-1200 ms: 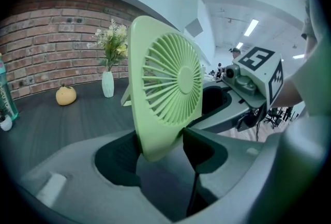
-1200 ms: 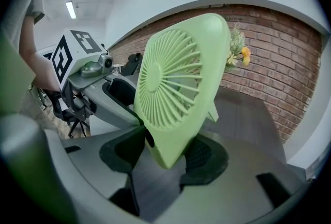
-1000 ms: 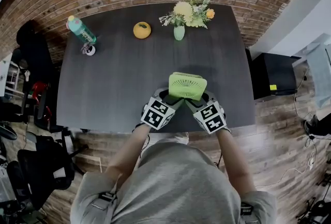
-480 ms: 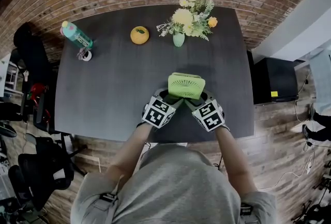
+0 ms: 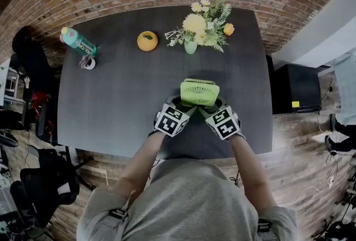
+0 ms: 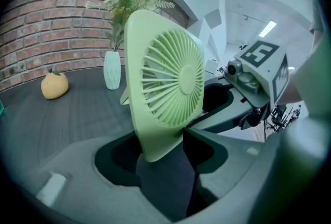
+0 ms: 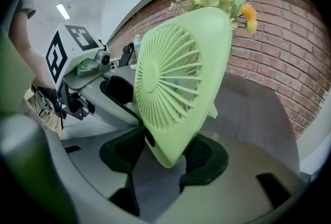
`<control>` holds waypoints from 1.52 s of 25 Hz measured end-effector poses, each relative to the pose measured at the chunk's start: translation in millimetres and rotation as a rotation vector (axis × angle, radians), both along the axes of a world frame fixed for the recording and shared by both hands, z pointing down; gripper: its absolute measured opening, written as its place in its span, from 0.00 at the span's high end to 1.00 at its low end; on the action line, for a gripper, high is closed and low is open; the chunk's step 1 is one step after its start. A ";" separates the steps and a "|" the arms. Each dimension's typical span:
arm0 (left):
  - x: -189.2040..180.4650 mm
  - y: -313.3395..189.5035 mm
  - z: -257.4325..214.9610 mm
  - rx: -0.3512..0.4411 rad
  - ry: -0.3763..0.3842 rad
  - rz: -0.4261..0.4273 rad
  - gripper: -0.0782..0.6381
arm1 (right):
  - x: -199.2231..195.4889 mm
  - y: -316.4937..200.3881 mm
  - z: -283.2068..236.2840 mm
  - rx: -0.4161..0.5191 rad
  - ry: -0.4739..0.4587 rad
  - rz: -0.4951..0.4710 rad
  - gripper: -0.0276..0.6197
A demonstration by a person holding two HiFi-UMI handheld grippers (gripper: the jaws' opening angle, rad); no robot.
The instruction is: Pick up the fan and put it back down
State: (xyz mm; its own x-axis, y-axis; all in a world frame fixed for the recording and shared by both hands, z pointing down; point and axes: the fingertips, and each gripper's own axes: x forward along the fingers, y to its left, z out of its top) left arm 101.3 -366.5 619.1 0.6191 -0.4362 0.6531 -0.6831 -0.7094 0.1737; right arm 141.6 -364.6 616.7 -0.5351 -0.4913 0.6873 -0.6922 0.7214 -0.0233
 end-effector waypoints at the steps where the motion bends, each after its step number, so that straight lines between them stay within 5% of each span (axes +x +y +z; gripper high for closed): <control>1: 0.6 -1.4 1.4 -0.002 -0.002 -0.001 0.53 | 0.6 -1.2 1.6 -0.005 0.000 0.001 0.61; 21: 1.8 -10.4 28.3 -0.020 -0.062 0.000 0.53 | 3.0 -10.5 30.7 -0.072 0.007 0.021 0.61; 38: 0.4 -14.0 30.0 -0.037 0.018 -0.029 0.53 | 2.8 -14.1 33.3 -0.092 -0.029 0.028 0.61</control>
State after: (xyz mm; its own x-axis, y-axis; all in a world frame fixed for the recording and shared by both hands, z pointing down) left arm 101.7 -380.5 649.1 0.6183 -0.4297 0.6581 -0.6996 -0.6825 0.2117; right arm 144.3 -378.7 650.0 -0.5426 -0.4417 0.7145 -0.7097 0.6960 -0.1087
